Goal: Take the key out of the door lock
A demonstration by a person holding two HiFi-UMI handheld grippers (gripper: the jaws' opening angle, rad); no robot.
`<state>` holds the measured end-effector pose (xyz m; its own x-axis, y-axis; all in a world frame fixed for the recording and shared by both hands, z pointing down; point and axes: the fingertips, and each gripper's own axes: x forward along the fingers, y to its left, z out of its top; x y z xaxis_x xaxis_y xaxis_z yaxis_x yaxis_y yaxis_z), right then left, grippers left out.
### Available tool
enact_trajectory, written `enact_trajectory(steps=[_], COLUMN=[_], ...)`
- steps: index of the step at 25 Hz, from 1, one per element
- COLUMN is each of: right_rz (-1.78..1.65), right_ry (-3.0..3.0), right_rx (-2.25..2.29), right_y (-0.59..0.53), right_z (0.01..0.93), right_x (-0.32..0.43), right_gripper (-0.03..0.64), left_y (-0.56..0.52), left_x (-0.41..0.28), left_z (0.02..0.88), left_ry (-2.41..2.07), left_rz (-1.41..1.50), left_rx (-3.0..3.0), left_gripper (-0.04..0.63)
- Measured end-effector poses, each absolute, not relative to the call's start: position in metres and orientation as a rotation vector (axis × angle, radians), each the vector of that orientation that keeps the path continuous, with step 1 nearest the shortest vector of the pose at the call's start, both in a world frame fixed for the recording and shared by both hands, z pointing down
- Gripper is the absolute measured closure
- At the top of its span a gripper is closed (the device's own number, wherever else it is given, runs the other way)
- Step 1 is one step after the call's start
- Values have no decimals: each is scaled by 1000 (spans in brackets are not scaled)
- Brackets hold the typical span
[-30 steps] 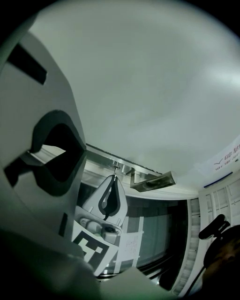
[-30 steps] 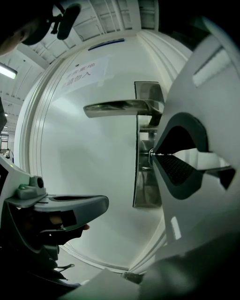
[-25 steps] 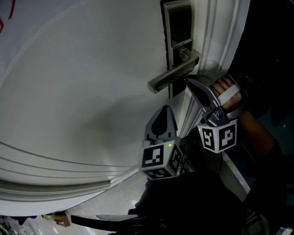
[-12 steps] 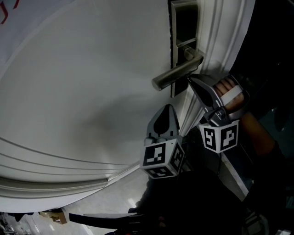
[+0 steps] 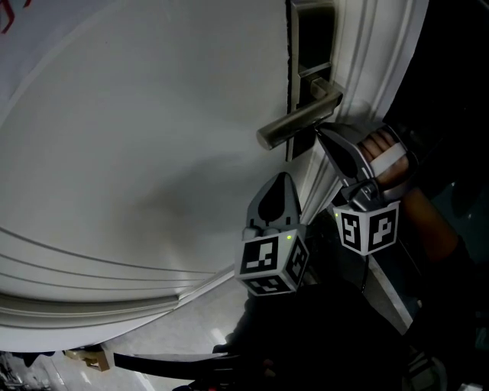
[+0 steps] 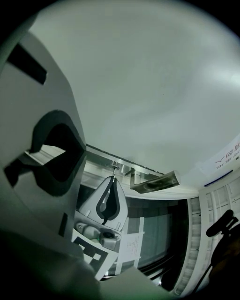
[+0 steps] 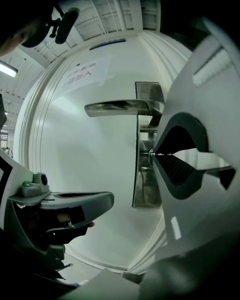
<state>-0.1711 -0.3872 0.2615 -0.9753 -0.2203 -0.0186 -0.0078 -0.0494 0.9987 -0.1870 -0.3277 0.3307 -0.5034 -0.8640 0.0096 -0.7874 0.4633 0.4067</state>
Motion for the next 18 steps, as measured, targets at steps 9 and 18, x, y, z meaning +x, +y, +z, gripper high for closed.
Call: enact_trajectory(steps=[9, 18], right_rz=[-2164, -2157], right_ry=[-2046, -2056], right_rx=[251, 251], right_y=[-386, -387], right_z=[262, 263], right_x=[-167, -167], right_gripper=[604, 604], left_y=[-328, -334], left_x=[-189, -179], left_z=[331, 331], left_ry=[-2491, -2469], left_rz=[-536, -528], left_rx=[1436, 1467], left_gripper=[595, 595])
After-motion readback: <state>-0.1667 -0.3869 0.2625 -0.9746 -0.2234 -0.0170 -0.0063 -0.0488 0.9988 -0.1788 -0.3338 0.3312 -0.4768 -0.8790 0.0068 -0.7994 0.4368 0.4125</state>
